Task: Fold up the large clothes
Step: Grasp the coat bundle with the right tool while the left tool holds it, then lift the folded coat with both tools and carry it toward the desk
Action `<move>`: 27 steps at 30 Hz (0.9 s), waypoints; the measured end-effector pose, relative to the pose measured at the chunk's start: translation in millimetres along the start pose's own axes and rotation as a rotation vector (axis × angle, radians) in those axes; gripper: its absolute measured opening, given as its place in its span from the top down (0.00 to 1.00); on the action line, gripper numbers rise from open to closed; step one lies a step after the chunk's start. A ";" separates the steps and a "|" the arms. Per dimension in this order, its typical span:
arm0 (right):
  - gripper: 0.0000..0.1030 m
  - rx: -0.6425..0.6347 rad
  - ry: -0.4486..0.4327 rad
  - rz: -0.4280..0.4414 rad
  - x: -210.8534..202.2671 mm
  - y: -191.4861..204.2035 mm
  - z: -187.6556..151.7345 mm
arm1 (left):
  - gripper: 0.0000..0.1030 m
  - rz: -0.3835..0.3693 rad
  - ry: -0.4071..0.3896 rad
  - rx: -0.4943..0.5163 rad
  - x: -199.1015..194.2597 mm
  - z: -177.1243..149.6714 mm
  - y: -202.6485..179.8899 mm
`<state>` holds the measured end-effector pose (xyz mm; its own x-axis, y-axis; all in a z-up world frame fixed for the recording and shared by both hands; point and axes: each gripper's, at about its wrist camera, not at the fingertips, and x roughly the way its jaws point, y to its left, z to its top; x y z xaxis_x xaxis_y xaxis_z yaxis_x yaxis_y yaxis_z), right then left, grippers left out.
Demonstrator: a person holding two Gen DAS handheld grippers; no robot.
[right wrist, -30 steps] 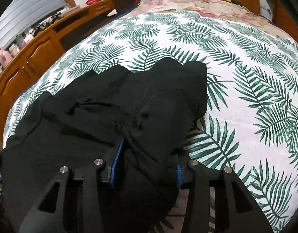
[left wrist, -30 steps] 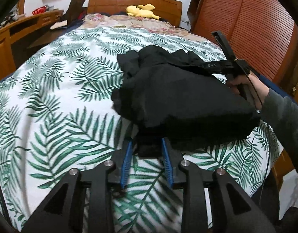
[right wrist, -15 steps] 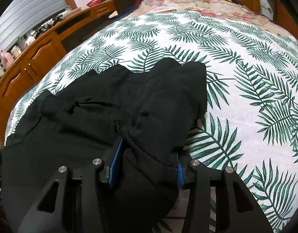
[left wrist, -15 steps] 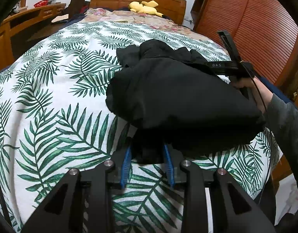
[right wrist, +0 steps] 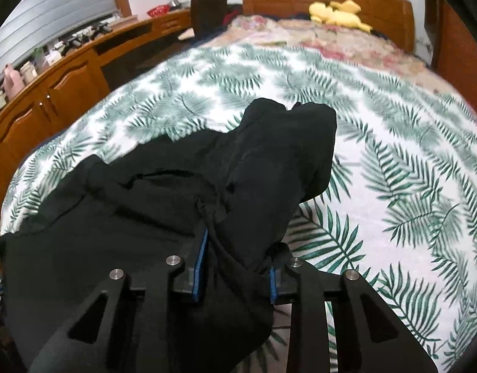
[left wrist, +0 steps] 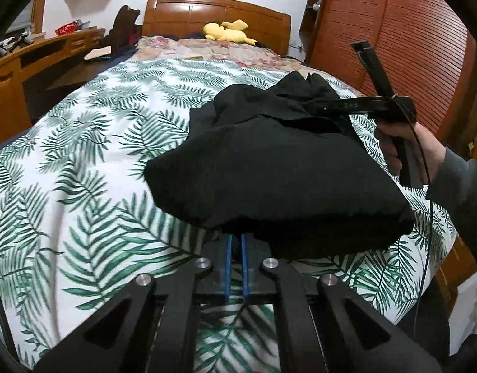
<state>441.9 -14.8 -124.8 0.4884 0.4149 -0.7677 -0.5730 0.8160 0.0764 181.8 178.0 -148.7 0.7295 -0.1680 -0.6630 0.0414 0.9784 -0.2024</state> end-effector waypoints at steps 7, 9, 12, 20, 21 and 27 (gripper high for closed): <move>0.75 -0.042 -0.030 0.002 -11.3 37.7 10.6 | 0.98 0.026 -0.061 -0.031 -26.6 -5.4 18.8; 0.75 -0.052 -0.026 0.011 -10.7 50.8 12.7 | 0.98 0.030 -0.081 -0.039 -36.4 -7.0 24.5; 0.75 -0.070 -0.021 0.019 -9.9 65.7 14.3 | 0.98 0.047 -0.106 -0.055 -49.8 -12.8 32.9; 0.75 -0.101 0.010 0.037 5.7 102.4 14.8 | 0.99 0.079 -0.142 -0.084 -67.8 -22.9 47.6; 0.75 -0.101 0.012 0.041 6.6 104.4 14.0 | 0.99 0.083 -0.147 -0.086 -70.6 -24.5 50.0; 0.75 -0.124 0.002 0.100 16.3 136.1 23.6 | 0.99 0.127 -0.198 -0.117 -101.1 -36.1 62.3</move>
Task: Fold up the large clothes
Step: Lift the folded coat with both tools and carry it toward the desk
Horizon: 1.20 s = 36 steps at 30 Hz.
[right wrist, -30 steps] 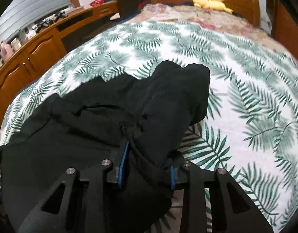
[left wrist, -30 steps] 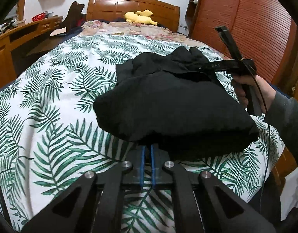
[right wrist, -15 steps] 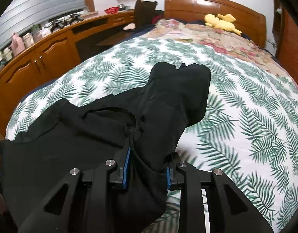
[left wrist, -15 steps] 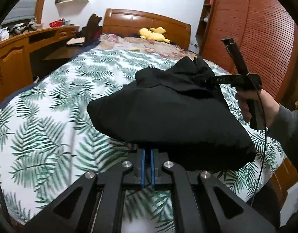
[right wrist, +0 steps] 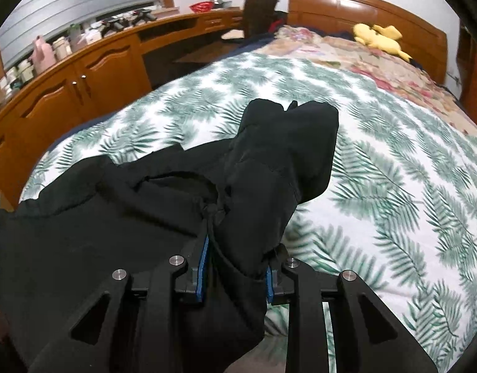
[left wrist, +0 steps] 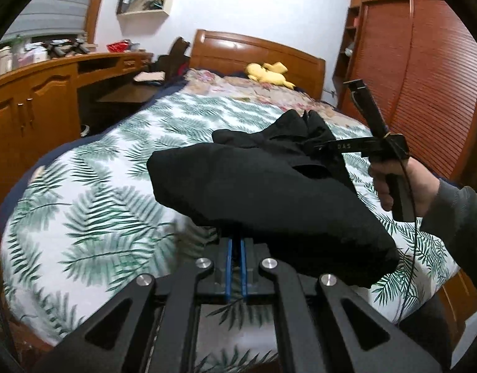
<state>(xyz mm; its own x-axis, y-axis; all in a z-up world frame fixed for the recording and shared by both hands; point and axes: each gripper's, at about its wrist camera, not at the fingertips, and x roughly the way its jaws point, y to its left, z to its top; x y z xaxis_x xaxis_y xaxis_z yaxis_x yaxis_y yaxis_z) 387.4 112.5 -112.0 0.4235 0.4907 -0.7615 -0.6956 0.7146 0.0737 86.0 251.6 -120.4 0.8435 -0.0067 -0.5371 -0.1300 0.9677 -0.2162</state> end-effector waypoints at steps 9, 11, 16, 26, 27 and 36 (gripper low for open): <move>0.75 -0.082 -0.038 0.150 26.9 86.3 40.0 | 0.99 0.154 -0.059 -0.043 -46.9 -3.6 57.0; 0.76 -0.091 -0.047 0.171 36.2 109.6 51.3 | 0.99 0.196 -0.065 -0.043 -53.9 2.3 74.5; 0.75 -0.072 -0.069 0.229 64.2 161.0 83.1 | 0.99 0.312 -0.064 -0.077 -58.9 11.5 131.0; 0.73 -0.158 -0.049 0.217 113.2 234.4 108.9 | 0.99 0.433 0.010 -0.151 -39.9 -10.6 202.0; 0.70 -0.163 -0.038 0.198 118.1 237.6 109.6 | 0.99 0.440 0.021 -0.151 -37.7 -14.2 203.5; 0.21 -0.310 -0.014 0.072 103.2 245.0 86.8 | 0.92 0.481 0.058 -0.165 -41.8 -34.1 211.7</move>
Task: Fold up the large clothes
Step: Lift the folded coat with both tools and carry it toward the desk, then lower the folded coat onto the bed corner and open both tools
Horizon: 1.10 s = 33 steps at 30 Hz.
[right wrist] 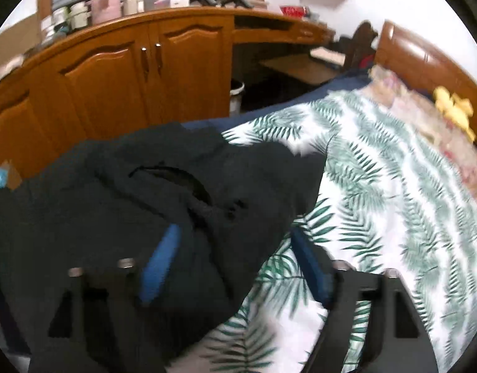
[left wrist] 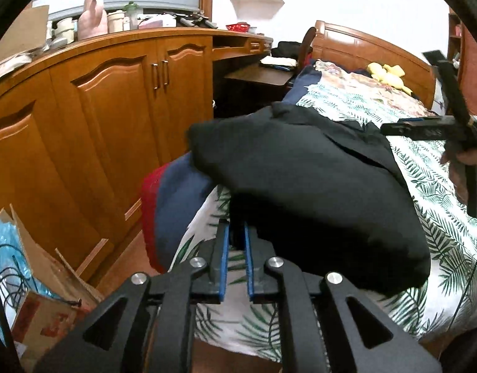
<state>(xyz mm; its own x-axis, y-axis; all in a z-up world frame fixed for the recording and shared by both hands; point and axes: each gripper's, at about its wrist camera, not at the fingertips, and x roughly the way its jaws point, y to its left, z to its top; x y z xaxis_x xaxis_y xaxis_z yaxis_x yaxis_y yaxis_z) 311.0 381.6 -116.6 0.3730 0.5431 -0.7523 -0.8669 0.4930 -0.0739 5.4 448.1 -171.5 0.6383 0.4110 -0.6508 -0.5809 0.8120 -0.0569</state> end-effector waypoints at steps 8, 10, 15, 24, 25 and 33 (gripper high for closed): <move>0.22 -0.074 -0.012 0.255 -25.9 56.0 -33.9 | 0.84 0.028 -0.047 -0.023 -40.8 -14.0 7.2; 0.21 -0.077 0.011 0.265 -17.2 66.1 -39.8 | 0.78 0.025 -0.065 -0.026 -51.7 -13.6 6.0; 0.21 -0.077 0.070 0.275 8.5 72.4 -50.5 | 0.69 0.040 -0.121 -0.013 -80.6 -6.6 -3.1; 0.21 -0.080 -0.041 0.233 -56.4 65.3 -52.6 | 0.65 0.042 -0.202 0.009 -120.6 16.3 -28.4; 0.21 -0.072 -0.067 0.239 -71.7 61.6 -53.5 | 0.65 0.040 -0.209 0.012 -124.3 18.1 -32.2; 0.21 -0.045 -0.180 0.232 -159.7 39.7 -67.3 | 0.65 0.032 -0.217 0.041 -149.3 33.7 -72.4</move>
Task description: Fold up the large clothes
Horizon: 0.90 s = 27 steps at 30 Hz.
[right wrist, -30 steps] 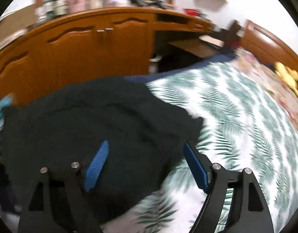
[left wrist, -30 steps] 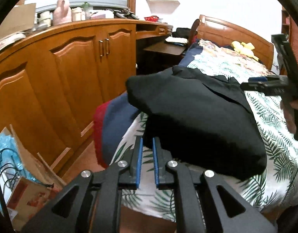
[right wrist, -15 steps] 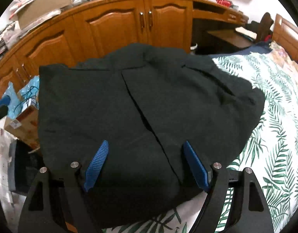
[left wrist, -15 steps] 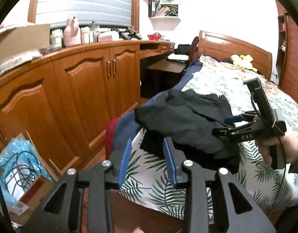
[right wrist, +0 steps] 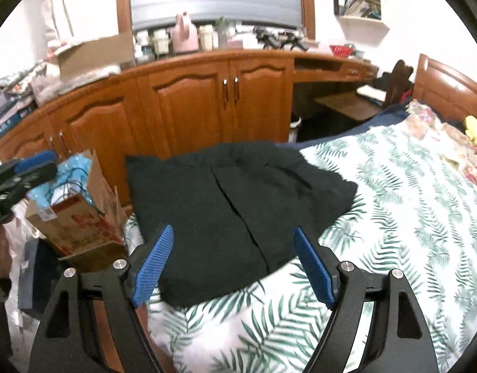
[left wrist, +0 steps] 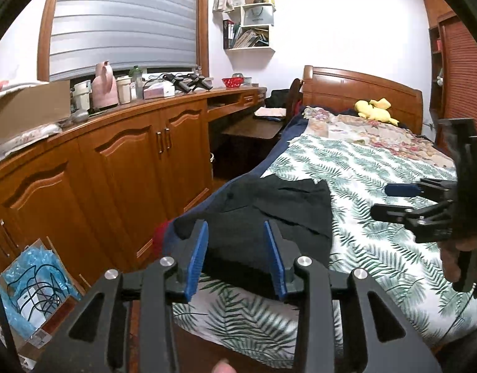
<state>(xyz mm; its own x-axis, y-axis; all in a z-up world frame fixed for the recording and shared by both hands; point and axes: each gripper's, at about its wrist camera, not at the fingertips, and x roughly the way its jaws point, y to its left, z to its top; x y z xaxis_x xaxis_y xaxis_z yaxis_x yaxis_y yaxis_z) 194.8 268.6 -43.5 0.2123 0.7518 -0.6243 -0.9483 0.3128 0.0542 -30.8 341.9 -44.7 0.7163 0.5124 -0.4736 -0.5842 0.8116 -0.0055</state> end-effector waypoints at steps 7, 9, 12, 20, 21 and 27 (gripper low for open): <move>0.19 0.014 -0.070 -0.029 -71.0 -11.7 -14.9 | 0.65 -0.011 -0.005 0.021 -14.5 15.9 -42.8; 0.18 0.016 -0.091 -0.039 -90.5 -16.6 -20.6 | 0.65 -0.037 -0.016 0.026 -19.3 20.7 -56.0; 0.18 0.027 -0.116 -0.052 -114.9 -23.8 -31.5 | 0.65 -0.061 -0.022 0.045 -23.1 23.8 -76.2; 0.14 0.088 -0.142 -0.133 -167.0 -49.8 -84.4 | 0.65 -0.138 0.006 0.099 -27.8 7.3 -149.1; 0.14 0.100 -0.141 -0.150 -172.8 -53.3 -92.7 | 0.65 -0.154 0.011 0.101 -28.5 3.3 -158.3; 0.12 0.198 -0.155 -0.251 -221.2 -76.0 -148.0 | 0.65 -0.258 0.044 0.123 -33.8 -22.7 -220.8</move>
<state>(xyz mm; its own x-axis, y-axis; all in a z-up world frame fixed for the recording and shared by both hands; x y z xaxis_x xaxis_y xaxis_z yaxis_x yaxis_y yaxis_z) 185.0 -7.4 -24.8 0.4802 0.7116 -0.5129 -0.8012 0.5938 0.0737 65.3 139.0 -47.5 0.8167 0.2740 -0.5079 -0.3321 0.9429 -0.0254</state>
